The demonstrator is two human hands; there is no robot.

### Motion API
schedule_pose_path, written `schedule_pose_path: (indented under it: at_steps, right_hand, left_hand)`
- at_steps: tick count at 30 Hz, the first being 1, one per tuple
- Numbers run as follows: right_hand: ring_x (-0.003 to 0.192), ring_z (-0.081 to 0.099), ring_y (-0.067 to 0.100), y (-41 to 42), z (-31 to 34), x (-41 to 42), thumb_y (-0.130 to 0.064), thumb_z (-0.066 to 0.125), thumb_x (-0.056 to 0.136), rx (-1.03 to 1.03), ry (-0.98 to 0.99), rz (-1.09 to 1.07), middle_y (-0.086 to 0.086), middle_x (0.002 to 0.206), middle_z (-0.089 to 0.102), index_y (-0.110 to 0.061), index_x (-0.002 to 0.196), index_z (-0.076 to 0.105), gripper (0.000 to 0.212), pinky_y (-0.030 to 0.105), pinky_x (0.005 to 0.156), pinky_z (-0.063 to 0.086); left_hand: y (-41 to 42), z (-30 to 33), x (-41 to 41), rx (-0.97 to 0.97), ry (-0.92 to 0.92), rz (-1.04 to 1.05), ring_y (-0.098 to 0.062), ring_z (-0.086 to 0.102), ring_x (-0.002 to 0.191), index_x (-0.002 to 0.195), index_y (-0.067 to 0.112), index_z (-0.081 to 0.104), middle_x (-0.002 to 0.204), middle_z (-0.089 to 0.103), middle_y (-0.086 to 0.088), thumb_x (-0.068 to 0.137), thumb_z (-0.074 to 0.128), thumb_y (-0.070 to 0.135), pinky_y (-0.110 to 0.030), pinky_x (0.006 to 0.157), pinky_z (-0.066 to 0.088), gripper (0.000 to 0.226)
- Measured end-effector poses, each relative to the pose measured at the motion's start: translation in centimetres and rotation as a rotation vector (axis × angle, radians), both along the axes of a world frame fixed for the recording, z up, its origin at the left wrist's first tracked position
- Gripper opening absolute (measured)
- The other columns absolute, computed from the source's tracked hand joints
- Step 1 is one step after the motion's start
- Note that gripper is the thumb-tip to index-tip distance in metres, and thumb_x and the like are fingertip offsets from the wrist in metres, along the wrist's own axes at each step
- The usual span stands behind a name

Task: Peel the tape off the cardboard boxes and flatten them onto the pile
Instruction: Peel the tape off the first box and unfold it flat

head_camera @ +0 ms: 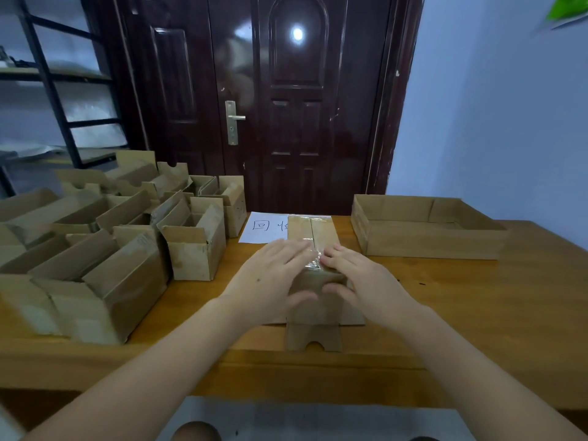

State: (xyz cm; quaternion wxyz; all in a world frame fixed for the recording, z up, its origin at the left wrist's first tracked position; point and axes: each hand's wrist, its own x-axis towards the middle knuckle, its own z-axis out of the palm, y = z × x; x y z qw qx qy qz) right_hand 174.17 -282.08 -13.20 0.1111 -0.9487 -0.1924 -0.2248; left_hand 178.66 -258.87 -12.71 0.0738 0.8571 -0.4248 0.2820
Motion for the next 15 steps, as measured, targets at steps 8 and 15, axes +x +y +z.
schedule_pose_path:
  at_steps: [8,15]
  right_hand:
    - [0.143,0.040,0.006,-0.6,0.1,-0.1,-0.040,0.076,0.088,0.142,0.187,0.001,-0.012,0.160,0.038,-0.037,0.153,0.034,0.077,0.033,0.117,0.039]
    - [0.135,0.053,0.013,-1.5,-0.4,-0.7,-0.031,0.075,0.090,0.029,-0.084,0.086,-0.005,0.152,0.051,-0.022,0.125,0.059,0.039,0.030,0.105,0.051]
  left_hand:
    - [-0.7,0.5,0.2,-0.049,0.067,-0.030,-0.015,0.063,0.106,0.124,0.023,0.069,0.116,0.070,0.006,0.095,0.068,0.038,-0.028,0.089,0.054,0.032]
    - [-1.1,0.3,0.4,-0.075,0.109,-0.011,-0.014,0.061,0.104,0.121,0.024,0.069,0.115,0.070,0.006,0.097,0.066,0.036,-0.025,0.085,0.050,0.027]
